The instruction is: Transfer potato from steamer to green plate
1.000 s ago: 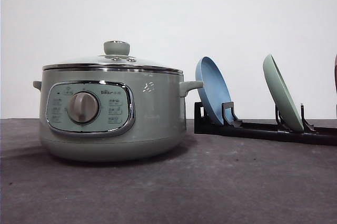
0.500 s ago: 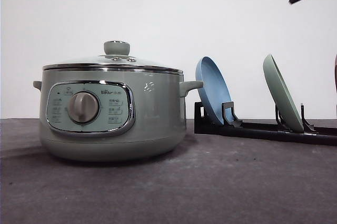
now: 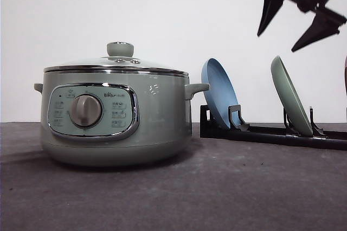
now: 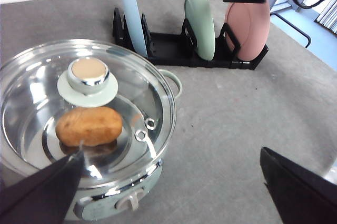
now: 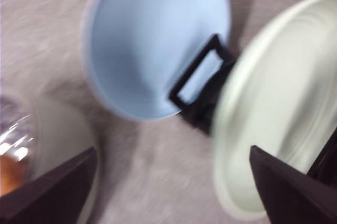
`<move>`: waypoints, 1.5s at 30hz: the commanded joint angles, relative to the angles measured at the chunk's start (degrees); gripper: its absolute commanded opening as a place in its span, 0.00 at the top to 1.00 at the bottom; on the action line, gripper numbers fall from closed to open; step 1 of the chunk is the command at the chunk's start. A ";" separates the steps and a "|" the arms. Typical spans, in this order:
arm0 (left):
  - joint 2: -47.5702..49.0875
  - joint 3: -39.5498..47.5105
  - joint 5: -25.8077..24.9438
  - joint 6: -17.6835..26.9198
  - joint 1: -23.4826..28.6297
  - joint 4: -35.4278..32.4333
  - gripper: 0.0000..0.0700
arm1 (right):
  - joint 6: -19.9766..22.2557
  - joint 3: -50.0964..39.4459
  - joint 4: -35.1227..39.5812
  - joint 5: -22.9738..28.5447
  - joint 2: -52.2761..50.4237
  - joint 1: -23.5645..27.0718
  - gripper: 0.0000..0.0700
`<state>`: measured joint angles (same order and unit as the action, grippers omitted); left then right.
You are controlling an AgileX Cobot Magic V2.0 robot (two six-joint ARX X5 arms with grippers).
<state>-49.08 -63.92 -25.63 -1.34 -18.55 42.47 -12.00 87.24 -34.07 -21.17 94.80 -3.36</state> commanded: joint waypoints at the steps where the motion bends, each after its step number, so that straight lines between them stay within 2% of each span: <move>1: -0.42 -1.33 -0.42 0.26 -0.22 0.08 0.00 | -1.26 1.60 1.79 0.07 1.85 0.54 0.22; 6: -0.42 -1.33 -0.42 0.23 -0.22 0.44 0.00 | -1.52 1.60 4.50 0.02 4.84 1.75 0.24; 14: -0.42 -1.33 -0.42 0.24 -0.22 0.38 0.00 | -1.50 1.60 7.20 -1.97 8.01 2.10 0.40; 23: -0.42 -1.33 -0.42 0.24 -0.22 0.35 0.00 | -1.52 1.60 9.12 -1.95 8.29 2.10 0.80; 30: -0.42 -1.33 -0.42 0.26 -0.22 0.39 0.00 | -2.66 1.60 9.11 -2.97 8.29 2.10 0.99; 35: -0.42 -1.33 -0.42 0.26 -0.22 0.46 0.00 | -6.09 1.60 9.37 -3.40 8.26 2.10 1.00; 41: -0.42 -1.33 -0.42 0.26 -0.22 0.58 0.00 | -10.26 2.91 10.47 -9.07 5.92 2.80 1.00; 45: -0.42 -1.33 -0.42 0.29 -0.22 1.38 0.00 | -10.67 4.07 10.28 -9.79 1.87 2.80 1.00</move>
<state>-49.10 -63.92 -25.63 -1.34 -18.55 44.07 -21.90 88.71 -24.99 -30.40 98.35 -0.38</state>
